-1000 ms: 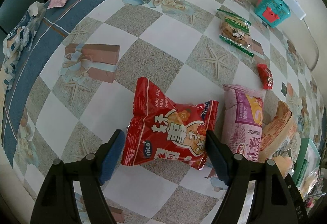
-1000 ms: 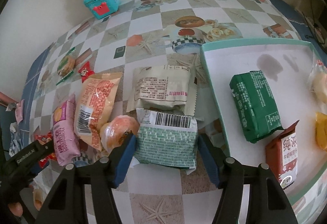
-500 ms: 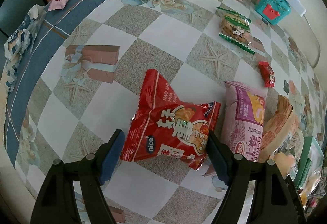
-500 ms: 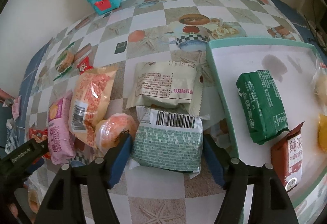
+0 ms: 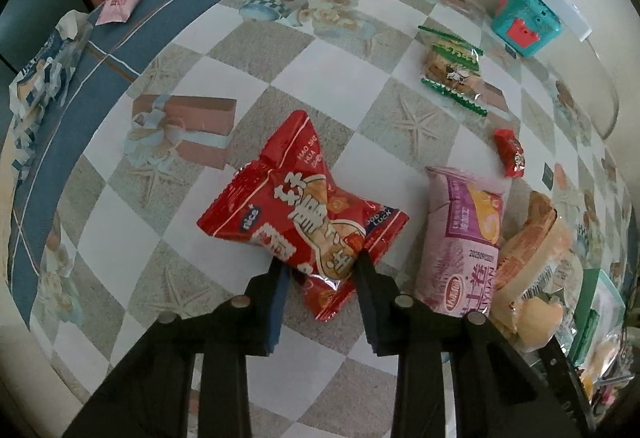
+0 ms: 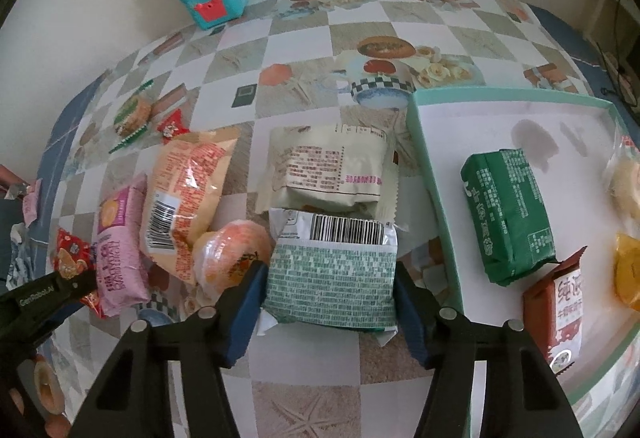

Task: Organize snacks
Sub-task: 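Grasp the red 'nice' pack with the left gripper while the right gripper grasps the green-white pack, then carry the red pack with the left gripper while the right gripper carries the green-white pack over the tray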

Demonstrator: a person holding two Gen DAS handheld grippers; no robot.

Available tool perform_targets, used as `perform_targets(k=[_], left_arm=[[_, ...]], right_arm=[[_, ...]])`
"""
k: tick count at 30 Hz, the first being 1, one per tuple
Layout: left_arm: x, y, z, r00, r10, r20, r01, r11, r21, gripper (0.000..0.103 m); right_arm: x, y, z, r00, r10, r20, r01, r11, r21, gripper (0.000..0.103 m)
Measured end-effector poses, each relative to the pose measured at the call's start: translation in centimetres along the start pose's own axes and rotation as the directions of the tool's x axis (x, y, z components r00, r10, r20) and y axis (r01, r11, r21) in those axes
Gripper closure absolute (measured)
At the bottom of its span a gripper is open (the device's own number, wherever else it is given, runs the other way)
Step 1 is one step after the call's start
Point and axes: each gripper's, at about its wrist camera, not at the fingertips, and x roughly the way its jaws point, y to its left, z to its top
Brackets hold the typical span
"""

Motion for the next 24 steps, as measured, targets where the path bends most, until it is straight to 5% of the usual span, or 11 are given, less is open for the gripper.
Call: perform_targets(k=[24], left_arm=[[-9.2, 2.4, 0.8, 0.974, -0.132, 0.185, 0.141, 0.989, -0.035, 0.076]], right_arm=[[-8.5, -0.3, 1.8, 0.986, 0.05, 0.157, -0.053, 0.999, 0.012, 0.04]])
